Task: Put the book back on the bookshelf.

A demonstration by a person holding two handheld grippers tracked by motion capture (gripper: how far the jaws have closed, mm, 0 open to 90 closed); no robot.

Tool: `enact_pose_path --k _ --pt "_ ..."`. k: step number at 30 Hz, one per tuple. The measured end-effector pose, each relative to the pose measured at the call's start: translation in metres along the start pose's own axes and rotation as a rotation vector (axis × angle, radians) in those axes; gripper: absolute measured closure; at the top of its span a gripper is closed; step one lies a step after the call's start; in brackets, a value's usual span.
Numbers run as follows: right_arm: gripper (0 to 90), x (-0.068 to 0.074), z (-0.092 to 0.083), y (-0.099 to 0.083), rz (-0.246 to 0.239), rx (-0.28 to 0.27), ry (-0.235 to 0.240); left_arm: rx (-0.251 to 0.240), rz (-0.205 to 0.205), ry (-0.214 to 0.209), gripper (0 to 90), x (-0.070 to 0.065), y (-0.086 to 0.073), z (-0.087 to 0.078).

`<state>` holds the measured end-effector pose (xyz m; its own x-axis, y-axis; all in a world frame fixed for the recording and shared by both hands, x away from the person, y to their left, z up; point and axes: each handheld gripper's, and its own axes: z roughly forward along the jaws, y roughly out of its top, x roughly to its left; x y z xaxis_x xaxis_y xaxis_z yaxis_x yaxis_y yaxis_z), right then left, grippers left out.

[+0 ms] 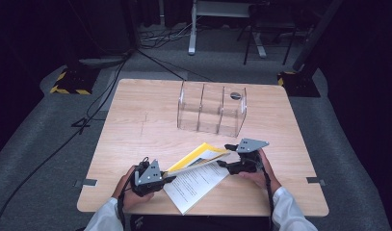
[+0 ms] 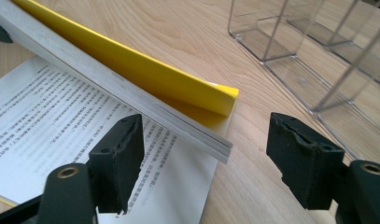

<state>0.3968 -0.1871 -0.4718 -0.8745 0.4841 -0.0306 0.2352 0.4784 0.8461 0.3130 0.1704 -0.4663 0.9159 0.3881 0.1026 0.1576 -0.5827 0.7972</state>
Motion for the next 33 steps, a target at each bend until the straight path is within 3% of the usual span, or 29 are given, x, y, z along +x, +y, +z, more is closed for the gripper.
enact_pose_path --k 3,5,6,9,11,16,20,24,28,29,30,31,33 --pt "31.5 0.0 0.004 0.001 -0.032 -0.008 0.019 -0.006 -0.005 -0.008 81.3 0.003 -0.002 -0.001" --pt "41.7 0.006 0.008 0.004 -0.092 -0.025 0.058 -0.007 -0.012 -0.005 80.3 0.006 -0.003 -0.003" --pt "44.1 0.007 0.008 0.004 -0.106 -0.033 0.047 -0.008 -0.015 -0.003 80.3 0.008 -0.004 -0.004" --pt "54.2 0.008 0.005 0.003 -0.116 -0.049 0.037 -0.014 -0.032 0.0 79.6 0.013 -0.006 -0.007" --pt "64.3 0.008 -0.002 0.0 -0.134 -0.07 0.065 -0.015 -0.06 -0.003 73.0 0.019 -0.01 -0.009" --pt "73.9 0.015 -0.01 -0.002 -0.189 -0.076 0.103 -0.01 -0.089 0.004 66.3 0.026 -0.013 -0.01" --pt "77.5 0.024 -0.015 -0.001 -0.245 -0.067 0.135 -0.003 -0.09 0.011 59.2 0.025 -0.01 -0.011" --pt "77.4 0.027 -0.016 -0.001 -0.25 -0.064 0.141 0.007 -0.072 0.029 52.4 0.019 -0.005 -0.016" --pt "75.9 0.027 -0.016 -0.002 -0.238 -0.066 0.148 -0.007 -0.062 0.015 50.3 0.013 0.001 -0.021" --pt "73.7 0.027 -0.016 -0.002 -0.229 -0.067 0.154 -0.006 -0.043 -0.003 64.1 0.01 0.001 -0.02" --pt "72.7 0.027 -0.016 -0.002 -0.227 -0.067 0.156 0.012 0.001 0.008 67.2 0.005 0.004 -0.019" --pt "72.7 0.027 -0.016 -0.002 -0.227 -0.067 0.156 0.012 0.001 0.008 73.4 0.005 0.004 -0.019" --pt "64.9 0.026 -0.015 -0.001 -0.213 -0.07 0.156 0.021 0.024 0.005 76.0 0.004 0.004 -0.018"
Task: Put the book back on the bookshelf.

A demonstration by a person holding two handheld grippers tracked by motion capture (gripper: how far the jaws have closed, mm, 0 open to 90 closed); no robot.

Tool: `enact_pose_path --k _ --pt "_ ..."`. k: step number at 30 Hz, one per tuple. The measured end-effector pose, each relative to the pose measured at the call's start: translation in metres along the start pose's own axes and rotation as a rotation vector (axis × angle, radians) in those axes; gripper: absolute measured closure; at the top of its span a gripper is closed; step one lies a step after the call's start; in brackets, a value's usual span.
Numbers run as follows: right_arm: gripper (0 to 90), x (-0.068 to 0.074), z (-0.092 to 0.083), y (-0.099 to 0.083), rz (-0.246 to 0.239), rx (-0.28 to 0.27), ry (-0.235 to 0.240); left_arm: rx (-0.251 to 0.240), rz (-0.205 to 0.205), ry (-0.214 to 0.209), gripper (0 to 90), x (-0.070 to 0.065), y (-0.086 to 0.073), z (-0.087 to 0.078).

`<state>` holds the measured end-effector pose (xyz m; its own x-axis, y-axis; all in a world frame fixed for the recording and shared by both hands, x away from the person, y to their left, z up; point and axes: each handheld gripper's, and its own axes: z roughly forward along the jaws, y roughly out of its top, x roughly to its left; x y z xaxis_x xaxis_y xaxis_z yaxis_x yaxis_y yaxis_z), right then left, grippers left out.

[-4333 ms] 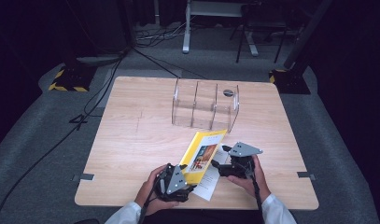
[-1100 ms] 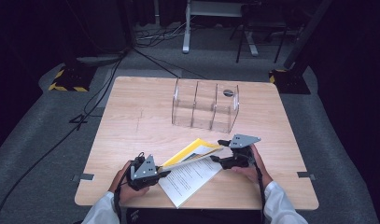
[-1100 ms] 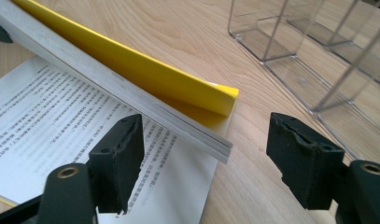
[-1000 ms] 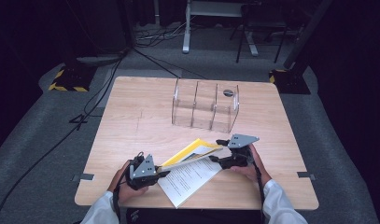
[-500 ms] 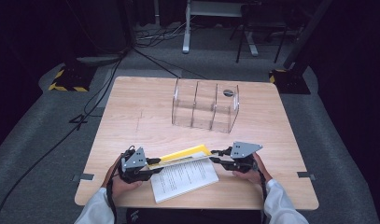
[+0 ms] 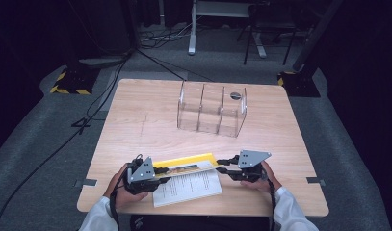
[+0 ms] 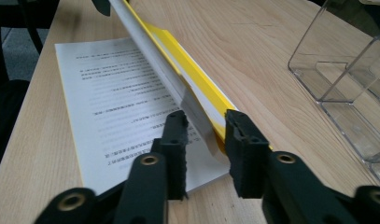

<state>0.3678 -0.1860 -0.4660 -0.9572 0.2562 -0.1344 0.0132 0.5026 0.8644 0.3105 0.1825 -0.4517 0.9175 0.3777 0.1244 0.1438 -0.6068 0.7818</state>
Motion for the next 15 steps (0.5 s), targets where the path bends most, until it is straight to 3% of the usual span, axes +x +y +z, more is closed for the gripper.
enact_pose_path --k 2,5,8,10,11,13,15 --pt "40.3 -0.006 0.005 0.001 0.041 0.014 -0.025 0.008 0.01 -0.012 78.4 0.002 0.0 0.0" --pt "39.8 -0.013 0.012 0.001 0.066 0.002 0.007 -0.002 0.009 -0.012 79.1 0.003 -0.001 -0.001" --pt "44.1 -0.011 0.021 0.005 0.034 0.016 0.036 -0.016 -0.005 -0.016 78.8 0.006 -0.001 -0.001" --pt "60.1 -0.008 0.026 0.008 0.006 0.027 0.058 -0.024 -0.015 -0.013 78.6 0.008 -0.001 -0.002" --pt "60.1 -0.008 0.026 0.008 0.006 0.027 0.058 -0.024 -0.015 -0.013 78.4 0.008 -0.001 -0.002" --pt "68.3 -0.005 0.028 0.01 -0.014 0.011 0.063 -0.026 -0.021 -0.012 77.8 0.01 0.0 -0.002" --pt "72.6 -0.003 0.027 0.01 -0.031 0.014 0.074 -0.034 -0.045 -0.001 73.8 0.012 0.001 -0.003"
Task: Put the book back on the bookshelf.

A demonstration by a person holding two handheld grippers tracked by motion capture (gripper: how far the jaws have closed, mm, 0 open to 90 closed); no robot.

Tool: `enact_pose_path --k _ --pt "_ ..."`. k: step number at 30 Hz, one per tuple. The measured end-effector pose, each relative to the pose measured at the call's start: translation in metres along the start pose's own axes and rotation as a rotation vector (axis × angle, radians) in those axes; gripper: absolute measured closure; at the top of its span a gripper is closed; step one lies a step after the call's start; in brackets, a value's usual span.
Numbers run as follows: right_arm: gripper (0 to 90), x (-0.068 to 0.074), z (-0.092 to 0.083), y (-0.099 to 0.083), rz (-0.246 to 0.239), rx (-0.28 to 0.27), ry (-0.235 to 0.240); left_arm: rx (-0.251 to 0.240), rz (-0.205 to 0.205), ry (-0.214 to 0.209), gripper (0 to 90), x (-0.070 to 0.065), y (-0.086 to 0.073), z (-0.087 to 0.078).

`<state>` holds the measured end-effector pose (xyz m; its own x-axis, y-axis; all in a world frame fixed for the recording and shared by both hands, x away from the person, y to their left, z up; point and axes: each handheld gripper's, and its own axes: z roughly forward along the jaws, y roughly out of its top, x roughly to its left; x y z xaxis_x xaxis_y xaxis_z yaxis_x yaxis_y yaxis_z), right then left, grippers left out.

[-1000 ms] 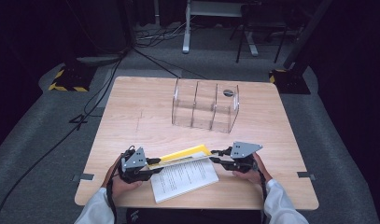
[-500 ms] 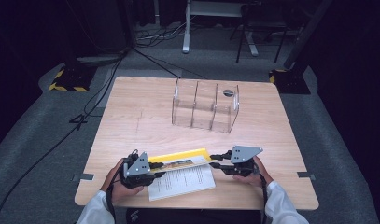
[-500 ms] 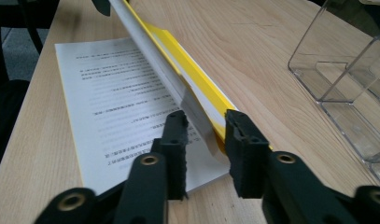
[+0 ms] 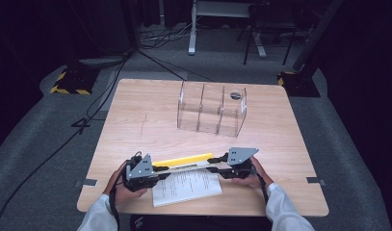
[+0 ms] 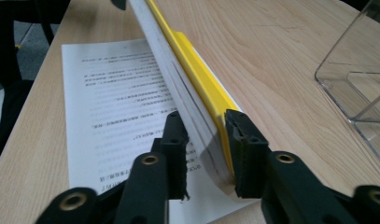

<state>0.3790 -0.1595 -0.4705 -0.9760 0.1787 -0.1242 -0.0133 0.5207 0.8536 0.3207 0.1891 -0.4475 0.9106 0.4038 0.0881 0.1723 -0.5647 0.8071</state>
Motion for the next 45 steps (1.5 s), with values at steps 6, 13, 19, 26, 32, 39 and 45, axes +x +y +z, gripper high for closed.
enact_pose_path --k 6,13,19,26,32,39,45 --pt "77.8 0.005 0.001 0.004 -0.02 -0.003 0.018 0.058 -0.048 0.061 44.2 0.002 0.008 -0.004" --pt "78.4 0.012 0.002 0.013 -0.054 0.028 0.012 0.133 -0.01 0.098 34.0 -0.017 0.036 0.001" --pt "77.3 0.014 0.002 0.016 -0.051 0.039 -0.005 0.177 -0.027 0.121 31.4 -0.026 0.048 0.014" --pt "77.2 0.019 0.004 0.021 -0.068 0.059 -0.009 0.252 -0.027 0.167 36.3 -0.037 0.056 0.038" --pt "77.2 0.024 0.005 0.024 -0.084 0.07 -0.013 0.354 -0.026 0.278 51.6 -0.043 0.048 0.047" --pt "71.8 0.027 0.006 0.028 -0.062 0.066 -0.036 0.38 0.058 0.314 75.9 -0.053 0.048 0.047" --pt "41.7 0.011 -0.011 0.02 0.062 0.043 -0.099 0.346 0.079 0.355 80.7 -0.052 0.047 0.04"
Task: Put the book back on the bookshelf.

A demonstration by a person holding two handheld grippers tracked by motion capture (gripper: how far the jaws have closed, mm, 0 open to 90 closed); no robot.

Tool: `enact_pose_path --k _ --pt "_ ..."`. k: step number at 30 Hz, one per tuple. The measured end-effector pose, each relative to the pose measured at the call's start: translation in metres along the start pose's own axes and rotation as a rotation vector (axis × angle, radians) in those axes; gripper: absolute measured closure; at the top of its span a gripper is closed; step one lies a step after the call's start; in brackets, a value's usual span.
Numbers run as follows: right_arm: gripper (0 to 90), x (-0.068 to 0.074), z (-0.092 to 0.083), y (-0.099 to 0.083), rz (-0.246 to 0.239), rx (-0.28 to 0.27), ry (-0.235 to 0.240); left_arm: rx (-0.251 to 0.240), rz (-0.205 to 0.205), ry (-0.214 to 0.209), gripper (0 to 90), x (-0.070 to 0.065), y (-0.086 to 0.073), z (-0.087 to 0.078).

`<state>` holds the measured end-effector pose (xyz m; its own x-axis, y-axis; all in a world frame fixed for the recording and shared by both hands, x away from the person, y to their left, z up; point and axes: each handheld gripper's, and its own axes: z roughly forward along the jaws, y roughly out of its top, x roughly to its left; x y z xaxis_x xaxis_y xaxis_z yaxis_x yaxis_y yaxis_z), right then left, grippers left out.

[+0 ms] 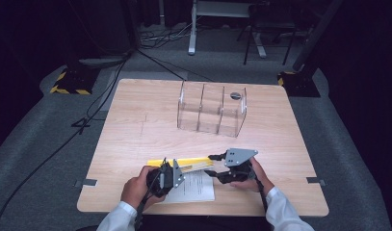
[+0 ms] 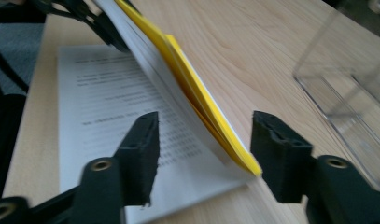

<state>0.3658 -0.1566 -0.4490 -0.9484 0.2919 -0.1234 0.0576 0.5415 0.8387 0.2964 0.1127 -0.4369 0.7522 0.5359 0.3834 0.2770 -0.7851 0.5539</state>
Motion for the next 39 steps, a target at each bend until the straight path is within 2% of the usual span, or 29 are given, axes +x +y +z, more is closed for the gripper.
enact_pose_path --k 3,4,5,6,7,8,10,12,13,14,16,17,19,23,24,26,30,31,32,33,36,38,39 --pt "40.0 -0.015 -0.013 -0.012 0.085 0.015 -0.05 -0.061 -0.026 0.004 82.2 0.005 -0.004 -0.006" --pt "40.0 -0.019 -0.016 -0.016 0.111 0.025 -0.057 -0.084 -0.039 0.005 82.5 0.007 -0.005 -0.008" --pt "39.6 -0.023 -0.019 -0.021 0.136 0.039 -0.054 -0.084 -0.039 0.005 82.9 0.007 -0.005 -0.008" --pt "39.4 -0.026 -0.02 -0.027 0.143 0.057 -0.057 -0.107 -0.057 -0.003 83.1 0.01 -0.005 -0.01" --pt "39.4 -0.026 -0.02 -0.027 0.143 0.057 -0.057 -0.122 -0.069 -0.021 83.1 0.012 -0.006 -0.012" --pt "38.7 -0.028 -0.018 -0.035 0.146 0.094 -0.049 -0.152 -0.081 -0.029 83.4 0.015 -0.005 -0.013" --pt "38.6 -0.028 -0.016 -0.038 0.142 0.115 -0.034 -0.163 -0.081 -0.035 83.5 0.016 -0.005 -0.014" --pt "39.1 -0.026 -0.008 -0.044 0.094 0.196 -0.053 -0.183 -0.098 -0.048 83.7 0.018 -0.004 -0.014" --pt "39.3 -0.026 -0.005 -0.046 0.092 0.209 -0.047 -0.199 -0.101 -0.052 83.7 0.019 -0.004 -0.014" --pt "39.3 -0.026 -0.001 -0.05 0.106 0.21 -0.021 -0.214 -0.107 -0.058 83.8 0.02 -0.004 -0.014" --pt "39.2 -0.026 0.006 -0.053 0.114 0.203 -0.011 -0.238 -0.124 -0.078 83.7 0.022 -0.005 -0.014" --pt "38.4 -0.025 0.009 -0.053 0.13 0.183 0.013 -0.267 -0.135 -0.092 83.8 0.024 -0.005 -0.013" --pt "38.5 -0.025 0.008 -0.051 0.155 0.116 0.054 -0.287 -0.137 -0.103 83.7 0.023 -0.006 -0.012" --pt "39.2 -0.02 0.0 -0.039 0.15 -0.012 0.069 -0.331 -0.136 -0.136 83.3 0.023 -0.007 -0.009" --pt "39.2 -0.02 0.0 -0.039 0.15 -0.012 0.069 -0.331 -0.136 -0.136 83.3 0.023 -0.007 -0.009" --pt "41.4 -0.016 -0.006 -0.031 0.154 -0.083 0.08 -0.359 -0.146 -0.148 83.1 0.022 -0.007 -0.008" --pt "43.5 -0.007 -0.017 -0.012 0.151 -0.142 0.006 -0.407 -0.181 -0.184 81.3 0.024 -0.01 -0.007" --pt "43.5 -0.007 -0.017 -0.012 0.151 -0.142 0.006 -0.407 -0.181 -0.184 80.6 0.024 -0.01 -0.007" --pt "43.7 -0.004 -0.019 -0.008 0.153 -0.159 -0.01 -0.413 -0.194 -0.206 79.5 0.025 -0.012 -0.006" --pt "43.7 0.0 -0.02 -0.002 0.151 -0.188 -0.017 -0.402 -0.203 -0.239 78.4 0.026 -0.013 -0.005" --pt "43.6 0.007 -0.017 0.008 0.149 -0.198 -0.044 -0.367 -0.19 -0.219 76.3 0.024 -0.015 -0.008" --pt "43.7 0.014 -0.013 0.016 0.122 -0.207 -0.062 -0.331 -0.183 -0.24 75.4 0.024 -0.02 -0.01" --pt "43.7 0.017 -0.012 0.021 0.109 -0.216 -0.068 -0.324 -0.171 -0.233 75.5 0.023 -0.021 -0.011"
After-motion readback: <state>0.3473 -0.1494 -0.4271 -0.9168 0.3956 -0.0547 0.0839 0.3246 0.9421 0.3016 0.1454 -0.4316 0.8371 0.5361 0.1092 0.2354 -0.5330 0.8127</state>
